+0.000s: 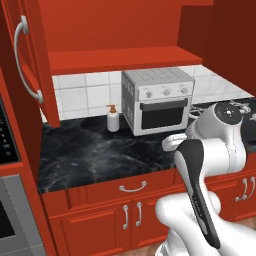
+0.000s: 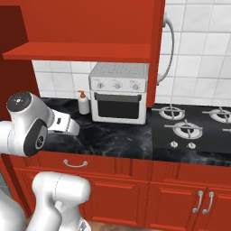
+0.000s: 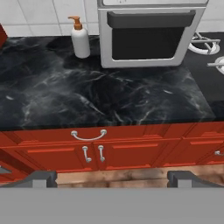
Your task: Close all open cabinet doors.
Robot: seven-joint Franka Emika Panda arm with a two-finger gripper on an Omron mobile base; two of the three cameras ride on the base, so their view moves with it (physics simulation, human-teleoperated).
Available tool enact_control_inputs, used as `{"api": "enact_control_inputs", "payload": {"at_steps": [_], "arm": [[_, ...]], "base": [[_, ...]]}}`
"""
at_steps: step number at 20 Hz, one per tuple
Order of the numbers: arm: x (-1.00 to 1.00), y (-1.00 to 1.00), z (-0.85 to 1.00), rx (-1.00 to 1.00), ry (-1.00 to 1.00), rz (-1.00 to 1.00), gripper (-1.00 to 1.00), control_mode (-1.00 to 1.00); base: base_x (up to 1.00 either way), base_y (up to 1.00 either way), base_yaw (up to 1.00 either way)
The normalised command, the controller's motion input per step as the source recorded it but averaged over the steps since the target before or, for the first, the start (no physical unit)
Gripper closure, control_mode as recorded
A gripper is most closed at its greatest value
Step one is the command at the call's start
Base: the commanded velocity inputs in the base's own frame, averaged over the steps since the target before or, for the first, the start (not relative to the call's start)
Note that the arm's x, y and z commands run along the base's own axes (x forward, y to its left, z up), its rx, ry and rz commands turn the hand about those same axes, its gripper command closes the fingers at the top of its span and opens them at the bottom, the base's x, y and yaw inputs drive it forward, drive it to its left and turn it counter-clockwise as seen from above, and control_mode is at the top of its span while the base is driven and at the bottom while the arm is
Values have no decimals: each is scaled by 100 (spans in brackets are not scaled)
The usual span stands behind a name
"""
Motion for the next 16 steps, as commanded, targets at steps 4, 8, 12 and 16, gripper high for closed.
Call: {"api": "enact_control_inputs", "payload": {"at_steps": [4, 8, 12, 16], "arm": [[-11, -7, -7, -1, -11, 0, -100, -100], [-41, -32, -14, -1, -33, 0, -100, -100], [-31, -39, -11, -1, -36, 0, -100, -100], [-35, -41, -12, 0, -32, 2, -100, -100]], "base": [[-5, -1, 0], [0, 0, 0], [0, 0, 0], [0, 0, 0]]}}
